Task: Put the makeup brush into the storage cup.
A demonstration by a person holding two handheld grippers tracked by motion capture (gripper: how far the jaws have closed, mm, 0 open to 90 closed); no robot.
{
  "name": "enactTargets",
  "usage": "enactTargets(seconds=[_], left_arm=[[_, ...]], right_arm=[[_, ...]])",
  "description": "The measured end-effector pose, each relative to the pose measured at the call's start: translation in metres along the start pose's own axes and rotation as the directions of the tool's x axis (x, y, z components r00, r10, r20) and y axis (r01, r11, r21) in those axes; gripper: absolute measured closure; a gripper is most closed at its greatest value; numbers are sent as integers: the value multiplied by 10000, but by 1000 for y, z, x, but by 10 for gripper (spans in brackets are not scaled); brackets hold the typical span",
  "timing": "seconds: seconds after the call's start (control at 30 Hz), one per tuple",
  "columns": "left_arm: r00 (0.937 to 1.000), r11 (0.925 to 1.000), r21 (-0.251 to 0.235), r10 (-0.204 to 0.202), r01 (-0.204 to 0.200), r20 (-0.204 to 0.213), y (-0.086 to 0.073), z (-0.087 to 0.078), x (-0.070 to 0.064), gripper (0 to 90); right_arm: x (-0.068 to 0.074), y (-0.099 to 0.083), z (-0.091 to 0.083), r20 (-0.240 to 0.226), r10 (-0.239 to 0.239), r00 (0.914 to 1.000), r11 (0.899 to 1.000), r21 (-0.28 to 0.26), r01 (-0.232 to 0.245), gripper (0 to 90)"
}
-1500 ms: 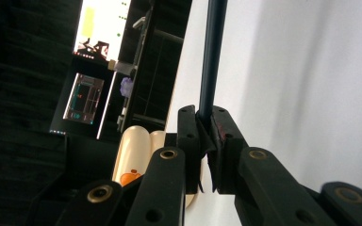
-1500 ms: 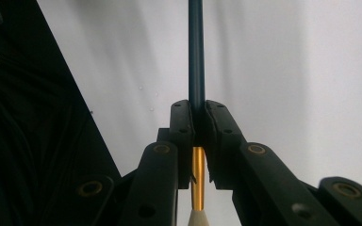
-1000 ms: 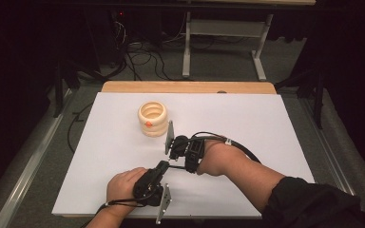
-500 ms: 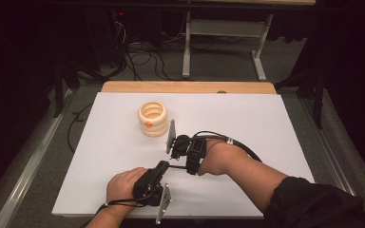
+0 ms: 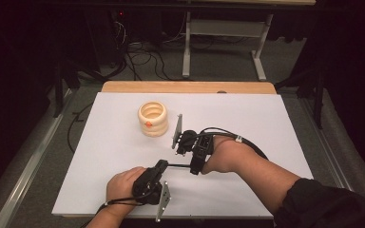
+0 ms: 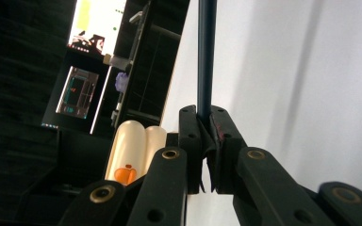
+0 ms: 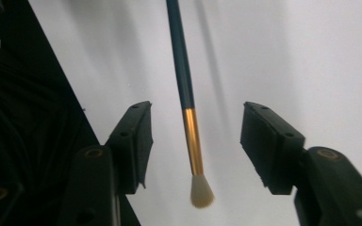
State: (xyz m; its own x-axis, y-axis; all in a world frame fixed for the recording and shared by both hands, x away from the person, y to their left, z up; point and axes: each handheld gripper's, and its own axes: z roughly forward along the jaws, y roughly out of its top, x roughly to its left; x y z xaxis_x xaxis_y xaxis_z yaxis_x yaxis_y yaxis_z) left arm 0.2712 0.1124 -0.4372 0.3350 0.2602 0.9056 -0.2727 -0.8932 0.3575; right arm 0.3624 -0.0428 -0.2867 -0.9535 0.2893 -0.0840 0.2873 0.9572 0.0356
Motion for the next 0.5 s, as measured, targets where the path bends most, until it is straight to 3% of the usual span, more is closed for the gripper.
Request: enactTargets(seconds=[0.2, 0.33, 0.5], left_arm=[[9999, 9999, 112, -122, 123, -84, -2, 1, 1, 853], [9992, 9986, 364, -367, 373, -186, -5, 1, 5, 853], [9973, 9965, 461, -690, 701, -256, -8, 2, 8, 853]], right_arm=[[-6, -7, -6, 309, 114, 9995, 9995, -300, -104, 326], [-8, -14, -10, 623, 176, 9979, 9983, -567, -141, 194], [-12, -22, -14, 809, 395, 9959, 9964, -781, -332, 130]])
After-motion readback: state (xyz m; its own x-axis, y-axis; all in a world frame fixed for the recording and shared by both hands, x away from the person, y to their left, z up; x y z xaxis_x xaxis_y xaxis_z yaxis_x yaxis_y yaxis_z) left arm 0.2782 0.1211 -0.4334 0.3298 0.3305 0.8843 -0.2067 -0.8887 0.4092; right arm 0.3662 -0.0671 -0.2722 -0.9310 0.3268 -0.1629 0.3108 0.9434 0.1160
